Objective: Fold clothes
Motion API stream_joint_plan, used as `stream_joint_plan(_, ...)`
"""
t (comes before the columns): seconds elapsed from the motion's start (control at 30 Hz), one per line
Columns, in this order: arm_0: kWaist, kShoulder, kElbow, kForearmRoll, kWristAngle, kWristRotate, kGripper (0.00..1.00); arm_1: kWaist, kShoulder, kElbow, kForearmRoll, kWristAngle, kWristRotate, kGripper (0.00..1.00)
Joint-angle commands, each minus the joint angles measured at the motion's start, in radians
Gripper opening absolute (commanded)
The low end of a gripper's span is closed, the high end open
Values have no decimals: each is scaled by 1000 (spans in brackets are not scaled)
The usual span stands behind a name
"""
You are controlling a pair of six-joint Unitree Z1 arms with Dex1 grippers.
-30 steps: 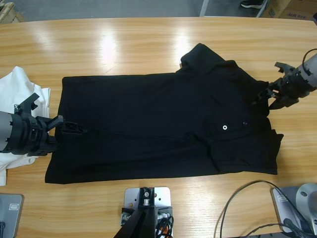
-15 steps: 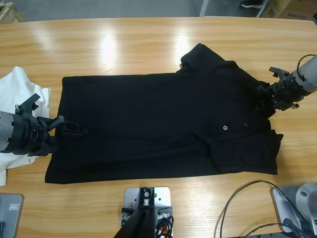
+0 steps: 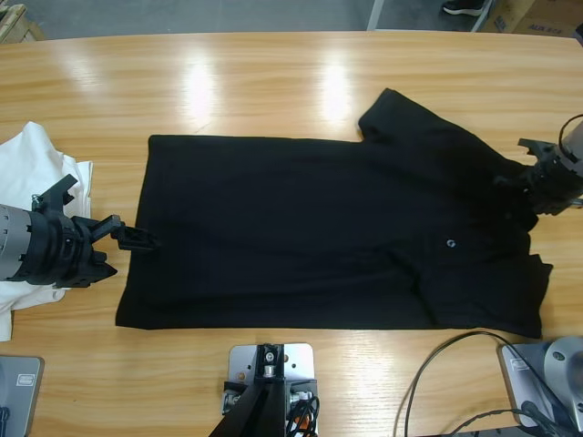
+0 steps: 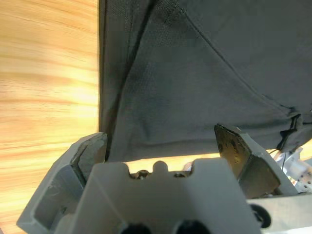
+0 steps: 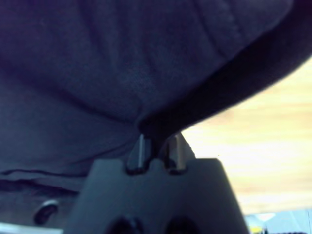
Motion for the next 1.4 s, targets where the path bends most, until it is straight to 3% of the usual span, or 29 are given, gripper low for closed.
stream_joint_plan(0.03, -5, 48, 18, -6, 17, 21, 877, -18, -148, -81, 157, -16, 58, 1000)
stream_joint_plan(0.17, 7, 31, -3, -18, 43, 40, 867, -14, -217, -225, 272, 41, 43, 1000)
stream_joint_plan(0.3, 150, 21, -85, -33, 12, 143, 862, 22, -182, -396, 349, 102, -30, 1000)
stream_joint_plan(0.47, 284, 91, -190, -6, -45, 267, 910, 37, 17, -627, 417, 157, -206, 992)
stream_joint_plan(0.53, 301, 139, -224, -8, -64, 336, 918, 37, 118, -730, 432, 211, -291, 912)
stream_joint_plan(0.63, 315, 188, -266, -8, -64, 366, 853, 42, 286, -899, 454, 287, -391, 904)
stream_joint_plan(0.77, 344, 241, -304, -6, -68, 320, 881, 48, 476, -1125, 493, 375, -505, 849)
stream_joint_plan(1.03, 444, 426, -421, 28, 1, 275, 864, 111, 667, -1398, 607, 335, -520, 849)
stream_joint_plan(1.4, 450, 478, -431, 28, 0, 286, 867, 146, 823, -1568, 697, 298, -528, 793)
